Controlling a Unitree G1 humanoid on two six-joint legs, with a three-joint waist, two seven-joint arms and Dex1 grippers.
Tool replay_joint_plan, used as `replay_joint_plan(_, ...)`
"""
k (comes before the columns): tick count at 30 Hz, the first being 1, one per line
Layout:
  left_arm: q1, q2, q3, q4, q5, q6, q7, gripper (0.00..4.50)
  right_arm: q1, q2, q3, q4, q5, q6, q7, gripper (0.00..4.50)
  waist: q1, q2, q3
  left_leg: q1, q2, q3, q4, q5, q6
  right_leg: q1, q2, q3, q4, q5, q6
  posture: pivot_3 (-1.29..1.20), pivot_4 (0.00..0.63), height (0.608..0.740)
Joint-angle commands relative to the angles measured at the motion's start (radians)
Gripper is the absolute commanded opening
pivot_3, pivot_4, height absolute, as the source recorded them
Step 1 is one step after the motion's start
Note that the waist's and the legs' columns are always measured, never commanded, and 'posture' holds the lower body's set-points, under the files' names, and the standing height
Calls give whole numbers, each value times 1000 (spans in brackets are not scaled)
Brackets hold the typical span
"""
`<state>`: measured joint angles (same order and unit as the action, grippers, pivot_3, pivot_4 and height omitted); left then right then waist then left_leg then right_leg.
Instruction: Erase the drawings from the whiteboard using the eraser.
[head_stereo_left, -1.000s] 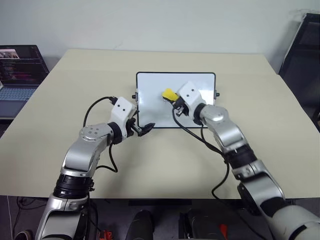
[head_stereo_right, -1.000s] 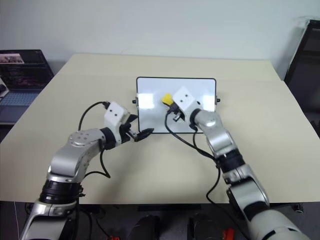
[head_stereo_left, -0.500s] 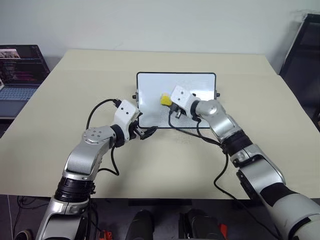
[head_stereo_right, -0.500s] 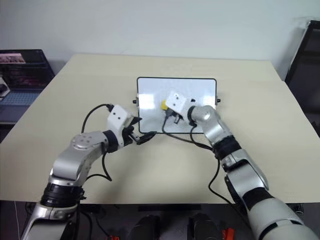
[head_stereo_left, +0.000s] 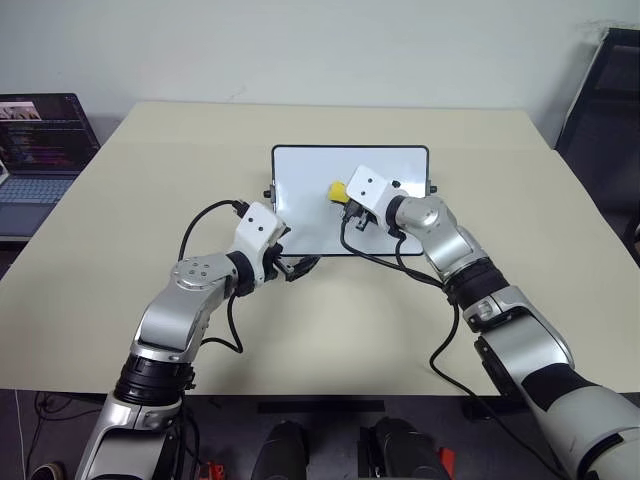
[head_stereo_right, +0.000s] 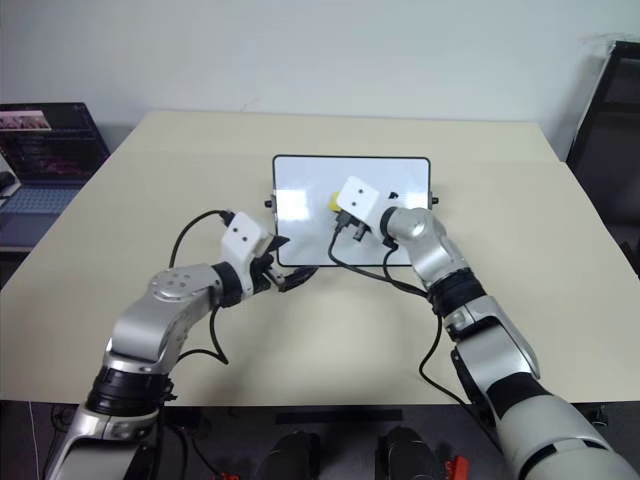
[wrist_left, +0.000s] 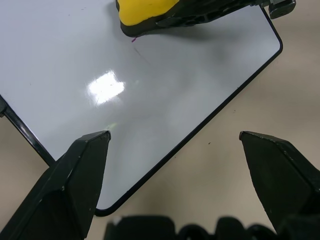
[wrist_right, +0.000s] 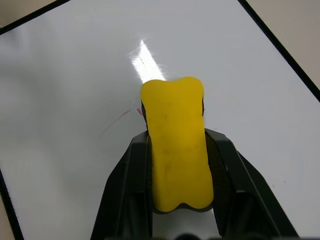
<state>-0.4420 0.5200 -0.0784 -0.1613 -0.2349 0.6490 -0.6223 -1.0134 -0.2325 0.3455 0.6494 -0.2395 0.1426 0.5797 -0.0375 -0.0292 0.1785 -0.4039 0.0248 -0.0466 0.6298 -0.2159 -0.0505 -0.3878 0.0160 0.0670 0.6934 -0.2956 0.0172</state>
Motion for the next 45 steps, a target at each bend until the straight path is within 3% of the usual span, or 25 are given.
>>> replay_joint_plan(1, -16, -2, 3, -50, -4, -2, 0, 4500, 49, -34, 49, -64, -25, 31, 106, 1092, 0, 0, 0, 0, 0, 0, 0, 0, 0, 0, 0, 0, 0, 0, 0, 0, 150, 740)
replay_joint_plan(5, -17, -1, 3, -49, -3, -1, 0, 4500, 78, -76, 96, -115, -70, -15, 145, 1092, -2, 0, 0, 1, 0, 0, 0, 0, 0, 1, 0, 0, 1, 0, 0, 0, 150, 740)
replay_joint_plan(13, -17, 1, 1, -56, -5, 1, -3, 4500, -26, -18, -6, 22, -67, -97, -127, 1091, -12, 0, 0, 2, 0, 2, 0, 0, 0, 0, 0, 2, 3, 0, 0, 0, 150, 740)
replay_joint_plan(18, -15, 1, 1, -58, -5, 1, -2, 4500, -23, -26, 7, 61, -68, -86, -84, 1091, -13, 0, 0, 2, 0, 2, -1, 0, 0, 0, 0, 2, 1, 0, 0, 0, 150, 740)
replay_joint_plan(25, -15, -2, -3, -53, -4, -3, -3, 4500, 49, -44, 73, -39, -73, -70, 109, 1091, -17, 0, 0, 3, 0, 2, 0, 0, 0, 1, 0, 2, 1, 0, 0, 0, 150, 740)
replay_joint_plan(35, -13, -5, -4, -40, -3, -14, -7, 4500, -23, -17, 20, 28, -101, -106, -110, 1090, -19, 0, 0, 3, 0, 2, 0, 0, 0, 1, 0, 2, 2, 0, 0, 0, 150, 740)
replay_joint_plan(45, 1, -13, -7, -61, -5, -5, 3, 4500, 80, -47, 74, -93, -92, -34, 109, 1090, -19, 0, 0, 3, 0, 2, -1, 0, 0, 1, 0, 2, 1, 0, 0, 0, 150, 740)
